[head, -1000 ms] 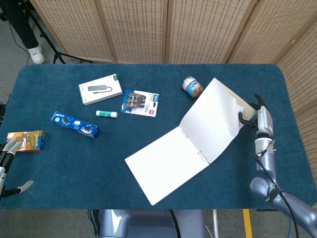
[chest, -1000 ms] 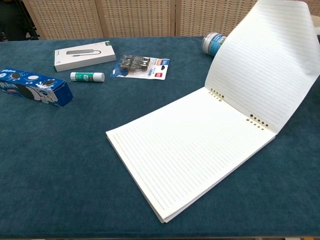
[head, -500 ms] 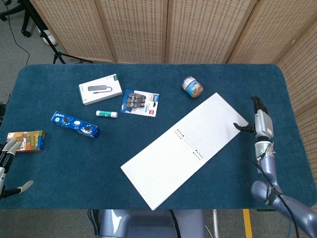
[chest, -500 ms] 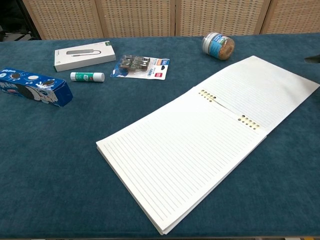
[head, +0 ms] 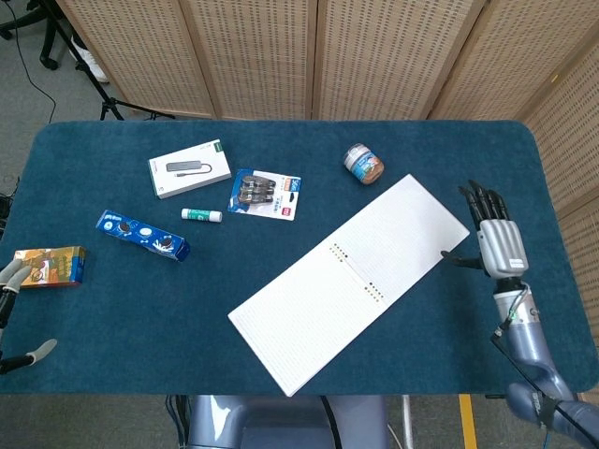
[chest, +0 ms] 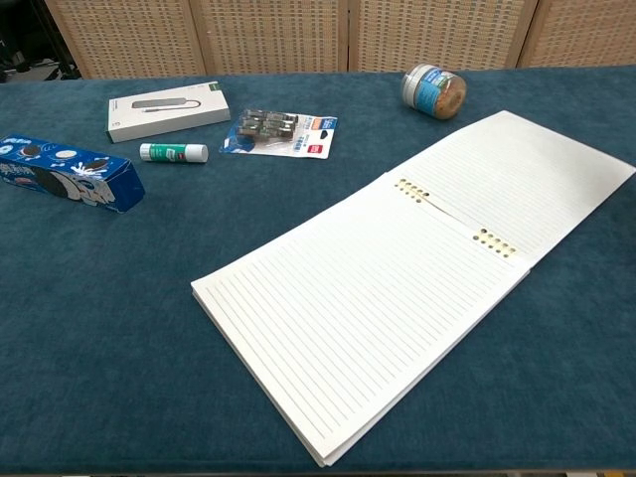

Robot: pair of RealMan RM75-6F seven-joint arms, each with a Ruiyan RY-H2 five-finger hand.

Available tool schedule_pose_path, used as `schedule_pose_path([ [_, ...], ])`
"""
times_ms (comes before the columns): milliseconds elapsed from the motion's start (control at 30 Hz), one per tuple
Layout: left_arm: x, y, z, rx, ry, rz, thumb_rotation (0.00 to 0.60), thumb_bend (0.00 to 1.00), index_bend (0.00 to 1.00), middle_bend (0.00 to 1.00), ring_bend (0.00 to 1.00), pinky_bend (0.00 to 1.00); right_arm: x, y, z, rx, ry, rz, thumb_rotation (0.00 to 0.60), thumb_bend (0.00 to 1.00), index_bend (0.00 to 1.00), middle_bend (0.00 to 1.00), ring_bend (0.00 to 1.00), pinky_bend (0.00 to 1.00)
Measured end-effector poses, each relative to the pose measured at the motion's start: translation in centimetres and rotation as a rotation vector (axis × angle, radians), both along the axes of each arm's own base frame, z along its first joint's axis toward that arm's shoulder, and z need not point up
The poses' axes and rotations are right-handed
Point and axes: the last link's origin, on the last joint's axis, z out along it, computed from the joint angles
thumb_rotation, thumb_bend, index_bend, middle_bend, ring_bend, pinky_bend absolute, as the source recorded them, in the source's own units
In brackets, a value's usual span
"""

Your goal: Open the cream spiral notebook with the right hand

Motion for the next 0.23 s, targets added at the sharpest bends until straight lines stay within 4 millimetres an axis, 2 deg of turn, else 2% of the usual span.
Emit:
schedule_pose_path([
  [133,-0.1,0.0,0.0,-0.001,-0.007,0.007,0.6,0.0,0.0,0.0,0.0,0.0,-0.1,4.2,1.1,-0.035,0.058,0.079,0.6,0.01,0.0,0.0,0.0,0.0],
  [233,-0.1,0.0,0.1,-0.002,-0.011,0.009,0.6,0.0,0.0,0.0,0.0,0.0,-0.1,7.1,1.2,-0.041,0.08,0.066,0.6,0.0,0.0,0.0,0.0,0.0],
])
